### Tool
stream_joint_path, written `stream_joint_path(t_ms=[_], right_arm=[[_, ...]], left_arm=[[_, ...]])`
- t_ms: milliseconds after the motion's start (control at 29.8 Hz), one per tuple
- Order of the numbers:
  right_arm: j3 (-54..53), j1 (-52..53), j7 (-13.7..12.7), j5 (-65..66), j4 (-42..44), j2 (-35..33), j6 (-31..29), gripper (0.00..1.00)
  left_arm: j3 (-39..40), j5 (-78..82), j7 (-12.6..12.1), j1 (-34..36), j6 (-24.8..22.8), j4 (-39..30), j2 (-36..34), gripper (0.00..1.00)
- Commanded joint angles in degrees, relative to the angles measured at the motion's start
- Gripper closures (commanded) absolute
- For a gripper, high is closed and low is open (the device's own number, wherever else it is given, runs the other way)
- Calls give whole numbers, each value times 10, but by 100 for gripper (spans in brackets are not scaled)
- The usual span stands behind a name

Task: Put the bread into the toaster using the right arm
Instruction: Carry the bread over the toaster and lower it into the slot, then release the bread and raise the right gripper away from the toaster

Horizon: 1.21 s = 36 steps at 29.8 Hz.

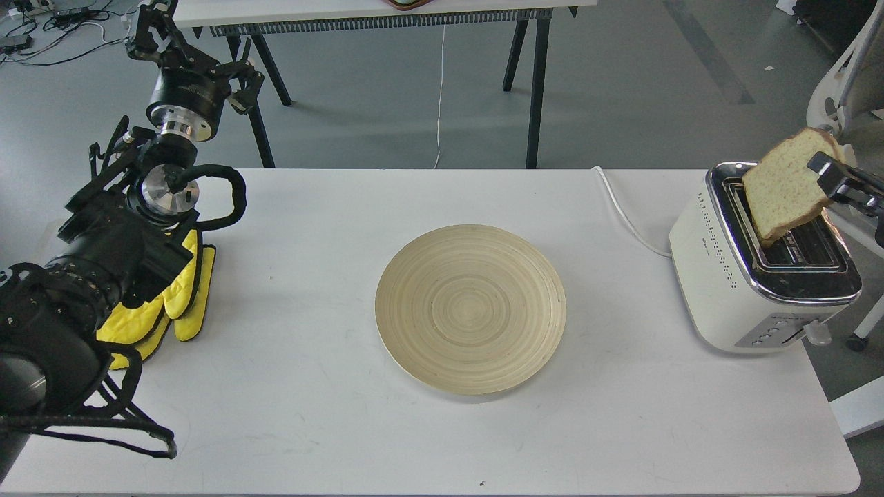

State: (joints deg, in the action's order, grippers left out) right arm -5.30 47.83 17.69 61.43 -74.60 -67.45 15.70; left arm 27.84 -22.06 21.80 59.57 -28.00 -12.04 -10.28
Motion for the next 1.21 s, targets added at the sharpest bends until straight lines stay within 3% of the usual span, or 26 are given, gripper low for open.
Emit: stream_joint_path(t_ms=[0,638,671,738,805,872,1040,1174], right_arm=[[0,-16,0,0,-31,-11,-1,93],[0,-31,2,2,-27,-28,0,90],[0,-31,2,2,-27,-26,0,86],[-1,-31,3,1,-27,-19,1,67],[-4,-31,6,0,-27,-15,2,33],[-10,-30,7,-1,-28,-12,4,6],[-56,-30,9,-12,-27,-1,6,6],[-120,-27,9,-125,-18,27,-2,2]], left_arm=[[0,0,1,0,0,0,0,0],[1,0,1,0,0,0,1,0],[1,0,1,0,0,0,1,0],[1,-1,1,0,0,0,1,0],[1,0,0,0,0,0,1,0],[1,0,1,0,0,0,1,0],[1,0,1,0,0,0,2,0],[1,0,1,0,0,0,1,0]])
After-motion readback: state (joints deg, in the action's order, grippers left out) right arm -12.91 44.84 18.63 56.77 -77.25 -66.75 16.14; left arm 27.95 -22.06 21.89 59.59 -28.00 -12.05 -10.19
